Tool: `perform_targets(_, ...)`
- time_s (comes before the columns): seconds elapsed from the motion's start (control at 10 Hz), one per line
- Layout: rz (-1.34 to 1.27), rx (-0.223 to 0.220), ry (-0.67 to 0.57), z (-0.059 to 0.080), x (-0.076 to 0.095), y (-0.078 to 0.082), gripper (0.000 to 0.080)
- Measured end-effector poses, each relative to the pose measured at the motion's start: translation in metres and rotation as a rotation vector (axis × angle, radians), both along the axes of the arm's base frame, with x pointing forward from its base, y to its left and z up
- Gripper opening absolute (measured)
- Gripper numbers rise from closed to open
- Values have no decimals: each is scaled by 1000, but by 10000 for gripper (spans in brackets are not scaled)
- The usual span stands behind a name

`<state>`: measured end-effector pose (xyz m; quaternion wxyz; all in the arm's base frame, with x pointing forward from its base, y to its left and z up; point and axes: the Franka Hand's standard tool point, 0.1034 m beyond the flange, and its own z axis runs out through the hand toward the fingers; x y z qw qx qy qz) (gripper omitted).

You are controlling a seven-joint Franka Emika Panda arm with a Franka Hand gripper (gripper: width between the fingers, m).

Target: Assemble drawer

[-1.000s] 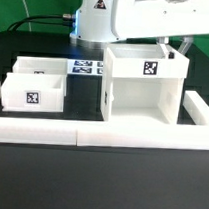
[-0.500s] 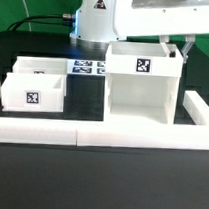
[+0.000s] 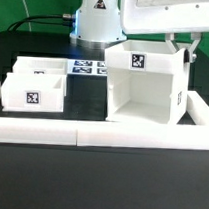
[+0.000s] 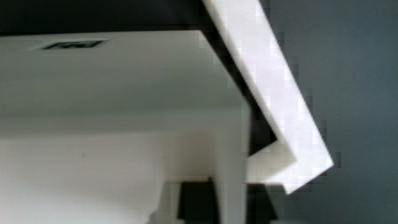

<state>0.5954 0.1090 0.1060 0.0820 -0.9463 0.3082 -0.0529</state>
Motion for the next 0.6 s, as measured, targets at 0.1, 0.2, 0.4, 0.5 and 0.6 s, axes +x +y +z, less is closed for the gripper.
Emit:
perform_targets(0.1, -28, 2, -2, 0, 4, -3, 38)
perform_targets(0.2, -65, 8, -3, 0, 5, -4, 38)
perform_targets(0.4, -168, 39, 0, 3, 7, 0, 38)
perform_targets(0.5, -199, 48, 3, 4, 7, 0, 38)
perform_targets(0.6, -270, 65, 13, 4, 7, 0, 38)
